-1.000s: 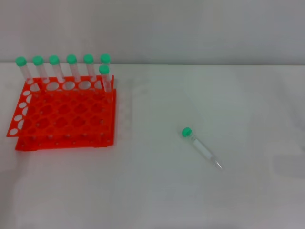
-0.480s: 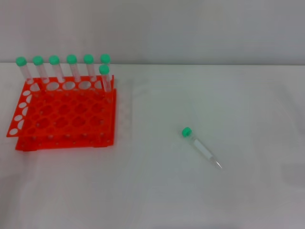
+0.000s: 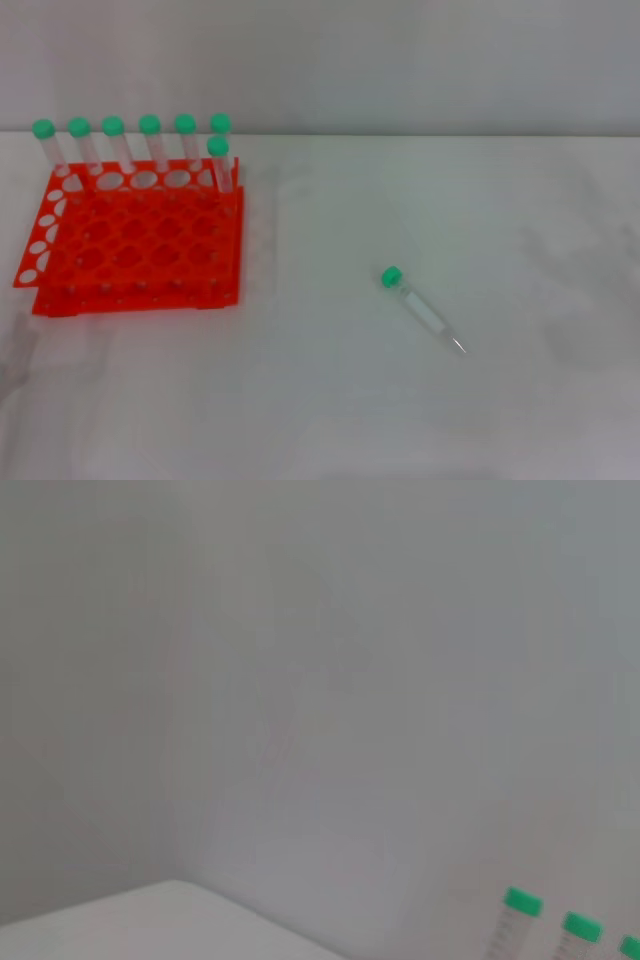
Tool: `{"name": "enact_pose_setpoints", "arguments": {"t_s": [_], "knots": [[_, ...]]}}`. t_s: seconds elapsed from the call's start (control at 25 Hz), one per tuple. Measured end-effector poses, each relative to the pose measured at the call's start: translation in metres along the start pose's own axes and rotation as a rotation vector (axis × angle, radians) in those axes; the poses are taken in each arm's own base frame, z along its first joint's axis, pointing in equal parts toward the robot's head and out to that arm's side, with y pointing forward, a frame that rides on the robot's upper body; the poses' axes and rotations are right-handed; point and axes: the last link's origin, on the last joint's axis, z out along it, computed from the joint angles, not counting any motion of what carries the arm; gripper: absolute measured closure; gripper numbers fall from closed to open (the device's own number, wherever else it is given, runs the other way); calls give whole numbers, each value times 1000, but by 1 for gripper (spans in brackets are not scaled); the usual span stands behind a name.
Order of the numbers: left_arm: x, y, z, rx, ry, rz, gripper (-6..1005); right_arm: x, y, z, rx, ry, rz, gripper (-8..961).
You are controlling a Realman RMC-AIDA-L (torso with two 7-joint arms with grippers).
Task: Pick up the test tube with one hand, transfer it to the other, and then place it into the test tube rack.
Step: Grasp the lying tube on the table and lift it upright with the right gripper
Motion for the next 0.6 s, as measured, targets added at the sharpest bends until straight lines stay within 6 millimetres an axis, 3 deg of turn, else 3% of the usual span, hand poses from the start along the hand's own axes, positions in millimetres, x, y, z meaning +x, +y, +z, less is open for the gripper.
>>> {"name": "enact_pose_setpoints", "arguments": {"t_s": [0.08,0.12,0.28,0.6], "knots": [[-1,3,0,-14,-4,-2,151,-4,3,4,-40,43,1,98],[-1,4,0,-20,-6,-2,151,-24,9,14,-124,146,-7,98],[-3,11,3,-52,-13,-3,153,-48,26,27,-203,289,-71,101],[-5,20,6,-96,-26,-4,155,-91,109,59,-259,589,-208,104]]}}
